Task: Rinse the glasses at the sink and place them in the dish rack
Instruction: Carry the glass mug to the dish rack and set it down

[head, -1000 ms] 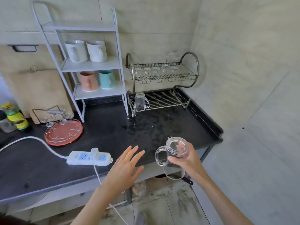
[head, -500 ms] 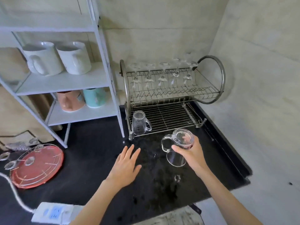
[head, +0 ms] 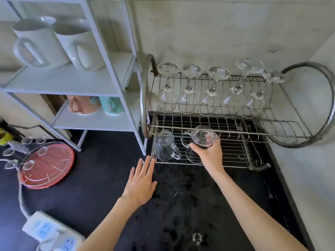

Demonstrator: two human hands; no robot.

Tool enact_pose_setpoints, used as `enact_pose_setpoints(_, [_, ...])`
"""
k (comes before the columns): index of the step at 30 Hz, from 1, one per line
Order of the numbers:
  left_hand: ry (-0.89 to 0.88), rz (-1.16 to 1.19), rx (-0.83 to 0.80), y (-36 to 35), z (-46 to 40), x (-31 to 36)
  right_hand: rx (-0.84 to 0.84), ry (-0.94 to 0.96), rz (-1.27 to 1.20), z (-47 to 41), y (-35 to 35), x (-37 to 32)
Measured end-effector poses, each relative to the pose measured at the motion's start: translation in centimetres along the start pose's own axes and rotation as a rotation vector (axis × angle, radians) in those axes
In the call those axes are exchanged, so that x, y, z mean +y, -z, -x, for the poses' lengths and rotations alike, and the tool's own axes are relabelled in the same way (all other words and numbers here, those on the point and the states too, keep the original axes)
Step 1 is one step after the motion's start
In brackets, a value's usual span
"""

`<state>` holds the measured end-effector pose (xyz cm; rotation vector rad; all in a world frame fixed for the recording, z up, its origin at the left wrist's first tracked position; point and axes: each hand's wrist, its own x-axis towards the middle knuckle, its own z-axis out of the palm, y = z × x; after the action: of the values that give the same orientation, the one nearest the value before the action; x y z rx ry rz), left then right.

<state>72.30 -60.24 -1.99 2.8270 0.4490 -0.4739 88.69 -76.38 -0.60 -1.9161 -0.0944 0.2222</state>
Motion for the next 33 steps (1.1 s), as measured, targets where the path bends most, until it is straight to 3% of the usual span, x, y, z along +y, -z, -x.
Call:
enact_pose_setpoints(15, [0.103, -0.032, -0.001, -0.6, -0.6, 0.6, -0.204, -0.006, 0.089, -1.3, -1.4, 1.4])
enact_pose_setpoints(21, [0.062, -0.051, 0.029, 0.1, 0.1, 0.5, -0.279, -0.083, 0.312, 1.8, 0.0, 1.7])
enact_pose_setpoints(24, [0.054, -0.012, 0.120, -0.6, 2.4, 0.9, -0.352, -0.104, 0.434, 5.3, 0.4, 2.0])
enact_pose_setpoints(29, [0.054, 0.033, 0.229, -4.3, 9.1, 0.5, -0.466, 0.028, 0.525, 12.2, 0.0, 2.1])
enact_pose_setpoints(33, [0.117, 0.025, 0.306, -6.5, 16.1, -0.4, -0.540, 0.242, 0.631, 19.1, -1.1, 1.8])
